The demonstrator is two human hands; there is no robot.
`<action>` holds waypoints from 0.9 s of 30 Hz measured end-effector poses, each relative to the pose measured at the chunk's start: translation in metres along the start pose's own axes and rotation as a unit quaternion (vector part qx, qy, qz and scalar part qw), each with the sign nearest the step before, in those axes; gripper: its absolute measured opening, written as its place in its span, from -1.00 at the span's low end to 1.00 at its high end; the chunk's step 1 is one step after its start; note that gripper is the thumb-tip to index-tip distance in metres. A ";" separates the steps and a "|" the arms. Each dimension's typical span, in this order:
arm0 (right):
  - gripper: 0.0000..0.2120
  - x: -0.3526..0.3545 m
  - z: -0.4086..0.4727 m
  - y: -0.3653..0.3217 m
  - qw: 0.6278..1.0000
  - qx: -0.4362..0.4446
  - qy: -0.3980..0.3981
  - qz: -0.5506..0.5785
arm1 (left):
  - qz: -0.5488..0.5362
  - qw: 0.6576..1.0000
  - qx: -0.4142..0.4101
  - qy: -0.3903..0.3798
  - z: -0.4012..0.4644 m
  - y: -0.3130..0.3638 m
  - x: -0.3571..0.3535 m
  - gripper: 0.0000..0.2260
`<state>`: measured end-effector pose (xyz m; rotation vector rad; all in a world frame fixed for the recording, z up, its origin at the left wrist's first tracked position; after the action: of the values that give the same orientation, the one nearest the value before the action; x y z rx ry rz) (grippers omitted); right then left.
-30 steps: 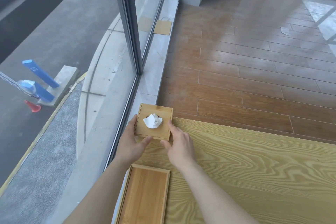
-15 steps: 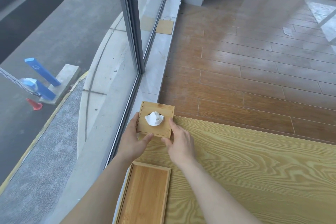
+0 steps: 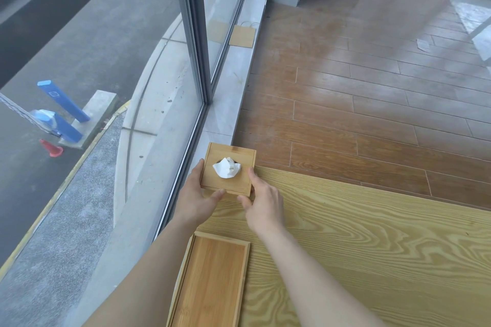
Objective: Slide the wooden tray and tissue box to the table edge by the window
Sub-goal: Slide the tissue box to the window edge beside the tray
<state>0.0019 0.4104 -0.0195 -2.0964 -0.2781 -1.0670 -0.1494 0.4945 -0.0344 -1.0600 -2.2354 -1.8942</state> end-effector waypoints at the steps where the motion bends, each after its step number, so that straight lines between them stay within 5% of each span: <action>1: -0.28 0.000 -0.001 0.000 1.000 -0.001 -0.001 0.002 | 0.000 1.000 0.002 -0.001 0.000 -0.001 0.000 -0.18; 20: -0.25 0.000 -0.008 0.005 0.999 0.019 -0.024 0.014 | 0.017 1.000 -0.016 -0.010 -0.002 0.000 -0.003 -0.16; 27: -0.08 0.016 -0.017 0.034 0.989 0.021 -0.034 -0.140 | 0.191 0.979 -0.065 0.014 -0.012 0.012 0.006 -0.16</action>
<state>0.0185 0.3727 -0.0186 -2.0993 -0.6386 -1.1401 -0.1526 0.4871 -0.0184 -1.3542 -1.7509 -1.8855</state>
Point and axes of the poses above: each hand's wrist, its own z-axis towards the middle knuckle, its own x-axis out of the back of the hand, y = z × x, the point moved 6 cm from there along z, towards the middle knuckle, and after that the axes turned 10 degrees about -x, right-handed, at the moved point
